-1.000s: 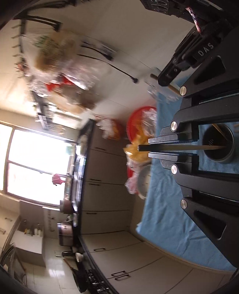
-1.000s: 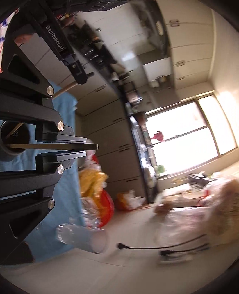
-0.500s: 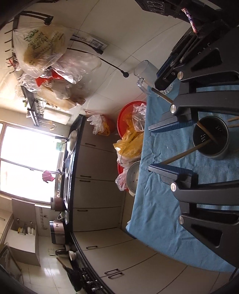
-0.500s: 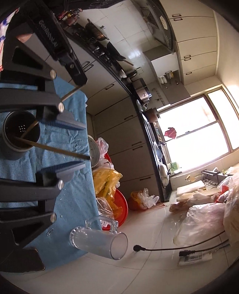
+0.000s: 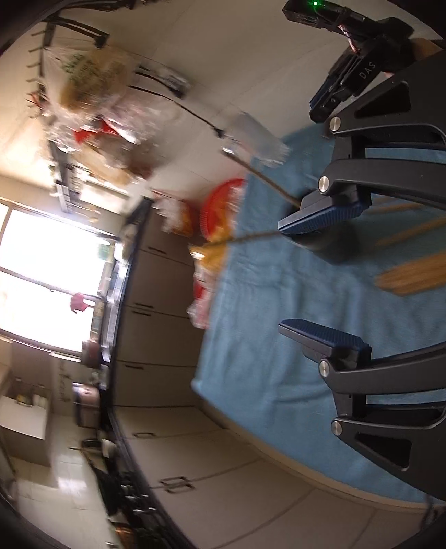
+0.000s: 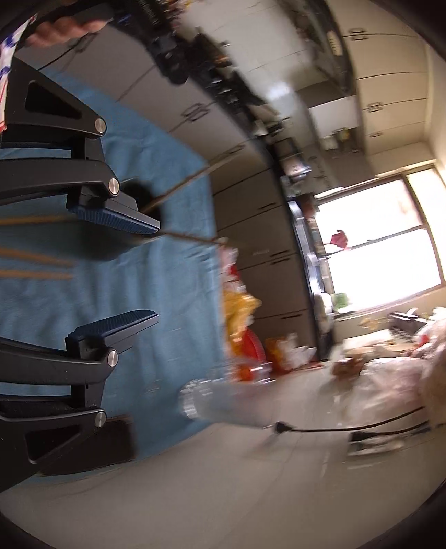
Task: Organize utensils
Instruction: 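Lower both tools to the chopsticks and grasp one chopstick each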
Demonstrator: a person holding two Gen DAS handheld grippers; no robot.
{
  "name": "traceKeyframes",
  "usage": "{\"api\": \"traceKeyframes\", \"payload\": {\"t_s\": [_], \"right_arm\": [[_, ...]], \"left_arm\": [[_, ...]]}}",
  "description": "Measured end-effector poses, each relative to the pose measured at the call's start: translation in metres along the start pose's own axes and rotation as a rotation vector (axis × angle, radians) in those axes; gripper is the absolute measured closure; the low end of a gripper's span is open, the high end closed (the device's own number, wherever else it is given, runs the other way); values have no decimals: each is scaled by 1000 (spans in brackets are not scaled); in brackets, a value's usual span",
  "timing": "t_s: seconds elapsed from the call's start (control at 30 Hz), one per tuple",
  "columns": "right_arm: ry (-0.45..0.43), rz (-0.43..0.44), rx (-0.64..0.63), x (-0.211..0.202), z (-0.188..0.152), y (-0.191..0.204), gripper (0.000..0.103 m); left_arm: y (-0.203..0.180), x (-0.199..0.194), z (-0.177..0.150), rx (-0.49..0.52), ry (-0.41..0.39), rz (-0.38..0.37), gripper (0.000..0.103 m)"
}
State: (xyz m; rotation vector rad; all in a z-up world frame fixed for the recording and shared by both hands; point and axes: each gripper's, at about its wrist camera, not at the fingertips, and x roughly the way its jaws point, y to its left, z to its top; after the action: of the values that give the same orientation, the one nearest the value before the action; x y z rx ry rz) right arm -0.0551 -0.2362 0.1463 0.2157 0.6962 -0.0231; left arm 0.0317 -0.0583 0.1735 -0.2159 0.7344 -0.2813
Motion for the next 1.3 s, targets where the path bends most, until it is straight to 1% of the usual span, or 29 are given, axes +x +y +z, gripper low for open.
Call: {"api": "traceKeyframes", "payload": {"t_s": [0.1,0.2,0.27,0.3,0.33,0.4,0.47,0.57,0.6,0.63,0.67,0.7,0.73,0.77,0.93,1.0,1.07,1.17,1.3], "right_arm": [[108,8,-13,12,-45,-5,53],[188,25,-27,22,-80,-8,53],[221,30,-40,26,-96,-7,53],[234,28,-49,27,-104,-6,54],[240,25,-56,28,-109,-6,57],[251,16,-84,30,-118,-2,59],[248,-7,-104,30,-123,-1,60],[255,-16,-105,33,-128,0,62],[254,-23,-105,34,-129,1,63],[253,-27,-106,34,-129,0,66],[253,-32,-107,34,-129,2,70],[255,-36,-104,35,-130,1,71],[256,-37,-100,35,-131,0,72],[256,-38,-99,35,-131,2,73],[259,-68,-114,39,-129,7,73],[264,-78,-107,44,-125,9,80],[270,-92,-90,46,-123,6,95],[287,-103,-21,42,-121,-11,95],[304,-116,25,26,-127,-32,95]], "left_arm": [[17,13,-45,-22,105,10,53],[27,29,-86,-28,205,25,53],[27,39,-109,-15,257,40,58],[26,43,-118,-4,275,45,63],[25,46,-125,9,289,49,66],[18,49,-136,43,304,57,68],[10,51,-143,80,307,76,69],[2,57,-151,111,329,79,72],[-2,60,-154,126,338,87,77],[-4,62,-154,135,334,89,83],[-7,62,-156,149,324,100,85],[-10,62,-156,158,325,105,90],[-11,63,-156,162,332,103,93],[-11,64,-158,160,343,100,93],[-16,64,-162,193,325,130,93],[-18,66,-161,195,333,133,93],[-17,67,-160,212,342,127,93],[-7,63,-158,226,354,127,95],[18,55,-155,236,357,104,96]]}}
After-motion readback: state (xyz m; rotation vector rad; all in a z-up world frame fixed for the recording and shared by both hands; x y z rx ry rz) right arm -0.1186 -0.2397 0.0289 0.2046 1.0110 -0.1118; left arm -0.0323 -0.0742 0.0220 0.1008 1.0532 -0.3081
